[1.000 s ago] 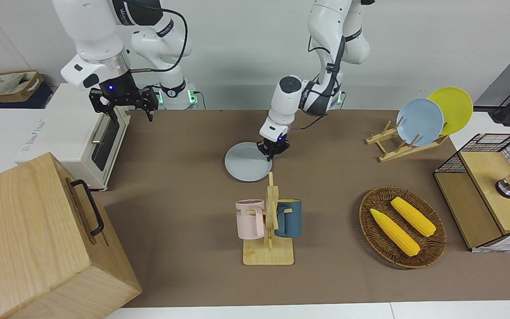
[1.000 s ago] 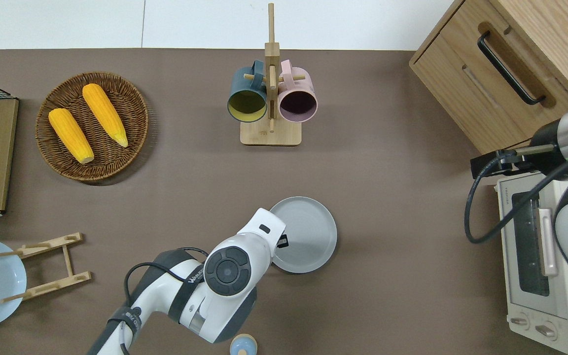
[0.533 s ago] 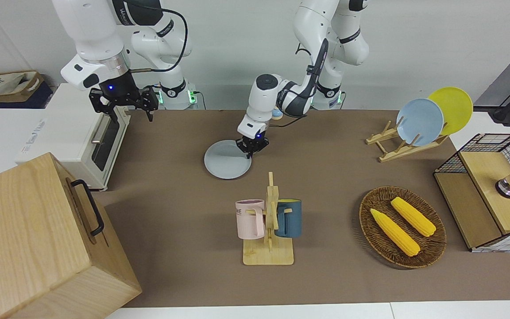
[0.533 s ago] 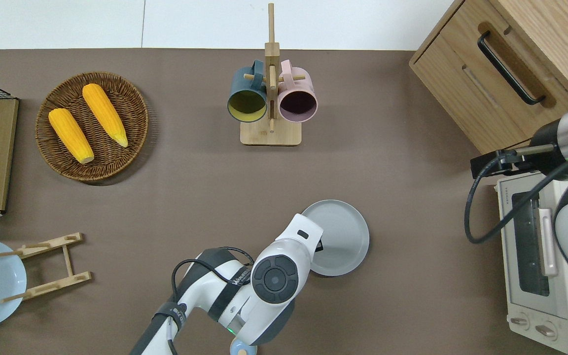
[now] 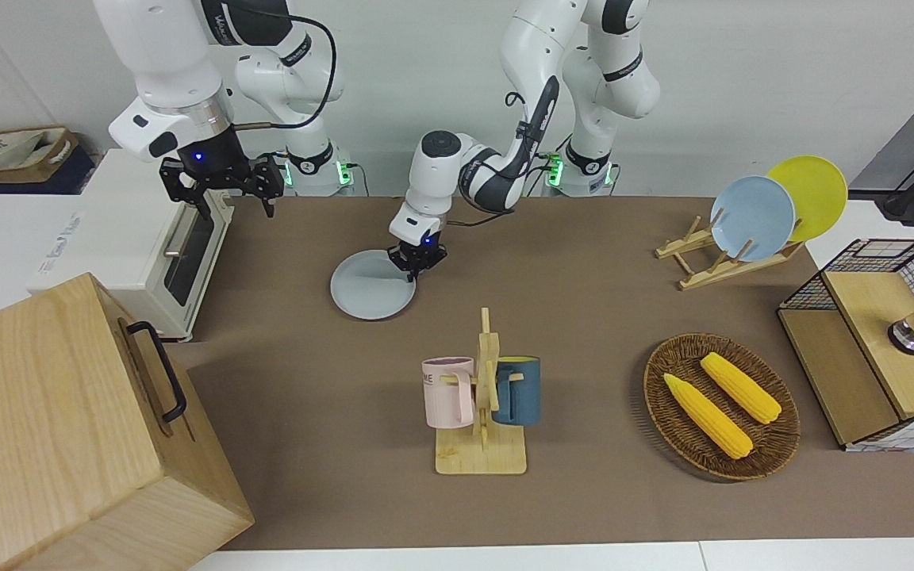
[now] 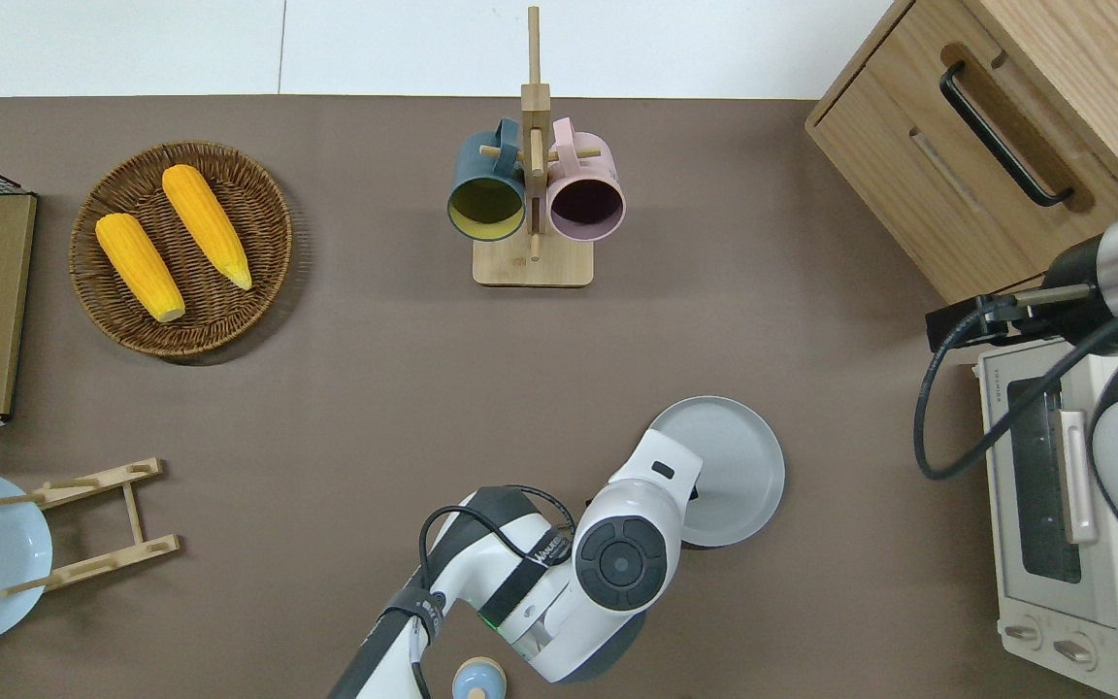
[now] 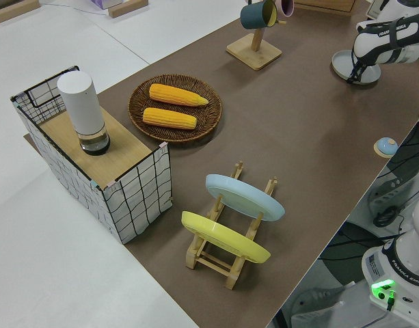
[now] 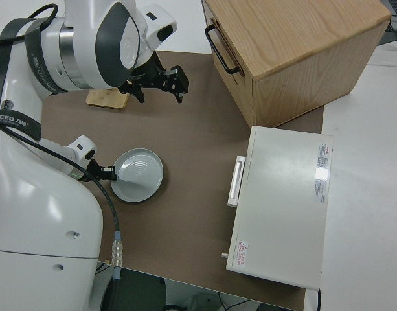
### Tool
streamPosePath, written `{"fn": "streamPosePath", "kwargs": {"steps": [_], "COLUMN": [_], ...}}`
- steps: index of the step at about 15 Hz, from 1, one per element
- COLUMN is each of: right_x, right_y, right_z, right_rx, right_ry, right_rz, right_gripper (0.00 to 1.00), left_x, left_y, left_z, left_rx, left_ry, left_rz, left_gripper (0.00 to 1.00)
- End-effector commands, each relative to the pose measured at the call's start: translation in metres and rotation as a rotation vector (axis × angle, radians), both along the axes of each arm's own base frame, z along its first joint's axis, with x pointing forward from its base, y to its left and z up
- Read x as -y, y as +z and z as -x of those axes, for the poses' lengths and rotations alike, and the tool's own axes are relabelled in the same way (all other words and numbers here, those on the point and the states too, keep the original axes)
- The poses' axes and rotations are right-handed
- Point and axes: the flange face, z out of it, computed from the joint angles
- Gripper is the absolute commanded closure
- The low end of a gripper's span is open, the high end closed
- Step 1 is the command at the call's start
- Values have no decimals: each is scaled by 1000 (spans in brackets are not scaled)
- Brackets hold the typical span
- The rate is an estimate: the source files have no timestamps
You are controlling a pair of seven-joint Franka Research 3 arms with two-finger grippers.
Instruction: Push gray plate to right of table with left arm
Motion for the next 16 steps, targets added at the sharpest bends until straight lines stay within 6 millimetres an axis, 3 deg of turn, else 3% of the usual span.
{"fn": "streamPosePath", "kwargs": {"steps": [1, 7, 11, 14, 16], "right_x": [0, 0, 0, 0, 0], "right_y": [3, 3, 3, 3, 4], "right_z": [3, 3, 3, 3, 3], "right_rx": [-4, -4, -4, -4, -2], "right_ry": [-4, -4, -4, -4, -4], "right_rz": [-6, -6, -6, -6, -6], "right_gripper": [17, 17, 17, 17, 17], "left_x": [23, 22, 23, 21, 21], "left_y": [-30, -29, -23, -21, -20], "left_z": [10, 6, 2, -1, -1], "left_rx": [-23, -20, -14, -26, -29], "left_ry": [3, 5, 12, 15, 15], "left_rz": [-21, -19, -12, -27, -30], "left_gripper": [1000, 982, 276, 12, 11]}}
